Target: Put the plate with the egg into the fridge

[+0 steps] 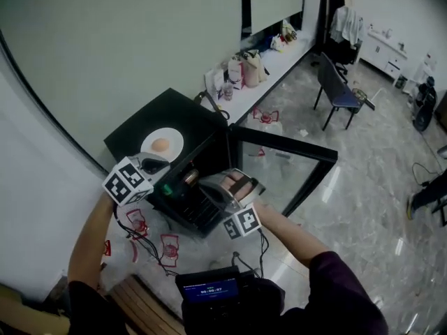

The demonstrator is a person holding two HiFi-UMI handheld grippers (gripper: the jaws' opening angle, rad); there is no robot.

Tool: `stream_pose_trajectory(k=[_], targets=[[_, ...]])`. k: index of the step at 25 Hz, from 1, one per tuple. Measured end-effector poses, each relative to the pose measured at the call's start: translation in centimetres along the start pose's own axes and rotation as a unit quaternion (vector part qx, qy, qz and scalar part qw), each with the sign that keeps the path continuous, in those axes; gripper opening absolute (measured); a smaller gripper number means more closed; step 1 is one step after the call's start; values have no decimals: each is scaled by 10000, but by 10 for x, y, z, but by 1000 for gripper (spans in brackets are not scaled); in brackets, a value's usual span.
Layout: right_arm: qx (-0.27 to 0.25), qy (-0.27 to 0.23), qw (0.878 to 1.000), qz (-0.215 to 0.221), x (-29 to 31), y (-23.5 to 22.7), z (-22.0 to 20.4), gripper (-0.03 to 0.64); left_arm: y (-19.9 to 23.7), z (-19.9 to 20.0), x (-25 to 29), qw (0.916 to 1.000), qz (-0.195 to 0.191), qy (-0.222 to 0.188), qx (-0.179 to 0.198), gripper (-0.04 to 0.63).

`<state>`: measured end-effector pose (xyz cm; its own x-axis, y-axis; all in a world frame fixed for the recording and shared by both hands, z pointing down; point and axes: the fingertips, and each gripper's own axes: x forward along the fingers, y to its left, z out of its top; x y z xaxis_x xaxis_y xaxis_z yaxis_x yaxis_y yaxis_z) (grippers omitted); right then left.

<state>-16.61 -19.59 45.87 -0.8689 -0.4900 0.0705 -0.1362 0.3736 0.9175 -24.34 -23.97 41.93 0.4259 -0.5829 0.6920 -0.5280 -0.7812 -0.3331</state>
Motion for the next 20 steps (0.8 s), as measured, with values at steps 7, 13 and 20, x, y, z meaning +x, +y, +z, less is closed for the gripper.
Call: stream_pose_trajectory(k=[7,13,20], targets=[[-586,-19,9971,487,69,-11,25,58,63,-44,-8,9960,-426,780,-38,11],[-948,101,9918,850,90,-22,19,160,113,-57,0,9886,-841,1034,-701,61],[-1089,297,9865,1184,99,-20,-10,176,154,-80,36,9693,-1331,1631,-1274,144]])
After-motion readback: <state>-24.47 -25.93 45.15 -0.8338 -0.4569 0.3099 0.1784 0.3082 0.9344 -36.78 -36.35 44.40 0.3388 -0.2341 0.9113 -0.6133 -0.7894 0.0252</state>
